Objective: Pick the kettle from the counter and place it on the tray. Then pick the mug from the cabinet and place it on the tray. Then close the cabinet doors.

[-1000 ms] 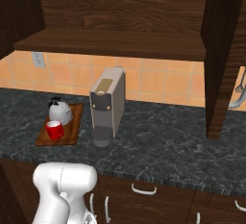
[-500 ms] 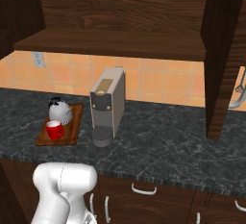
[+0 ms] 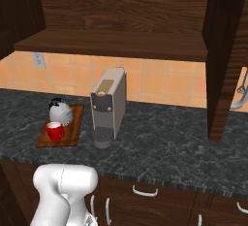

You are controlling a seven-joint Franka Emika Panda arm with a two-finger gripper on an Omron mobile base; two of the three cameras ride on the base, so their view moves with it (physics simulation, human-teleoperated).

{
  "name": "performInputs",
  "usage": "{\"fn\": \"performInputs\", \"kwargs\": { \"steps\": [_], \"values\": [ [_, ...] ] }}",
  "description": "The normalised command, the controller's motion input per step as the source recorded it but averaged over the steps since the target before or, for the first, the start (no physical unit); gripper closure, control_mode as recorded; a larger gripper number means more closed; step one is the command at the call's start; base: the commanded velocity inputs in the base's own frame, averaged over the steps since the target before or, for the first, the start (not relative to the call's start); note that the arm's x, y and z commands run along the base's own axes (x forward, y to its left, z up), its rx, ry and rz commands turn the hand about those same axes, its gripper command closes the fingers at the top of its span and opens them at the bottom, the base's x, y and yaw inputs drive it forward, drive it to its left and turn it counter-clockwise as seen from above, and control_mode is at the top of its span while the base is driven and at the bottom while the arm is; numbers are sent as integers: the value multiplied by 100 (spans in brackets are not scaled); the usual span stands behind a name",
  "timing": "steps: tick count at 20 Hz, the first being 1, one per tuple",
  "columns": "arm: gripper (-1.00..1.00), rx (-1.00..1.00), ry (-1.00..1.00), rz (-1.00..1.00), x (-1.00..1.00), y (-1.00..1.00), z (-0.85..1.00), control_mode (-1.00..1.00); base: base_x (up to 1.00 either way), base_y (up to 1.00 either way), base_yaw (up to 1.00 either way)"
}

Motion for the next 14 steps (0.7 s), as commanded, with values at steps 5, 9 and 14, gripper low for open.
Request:
{"fn": "performInputs", "kwargs": {
  "steps": [5,9,14],
  "values": [
    [-100,-8,-14,14,3,79,0,-100,0,0,0],
    [-100,-1,-1,10,39,59,2,-100,0,0,0],
    [-100,-2,0,1,44,51,0,-100,0,0,0]
  ]
}}
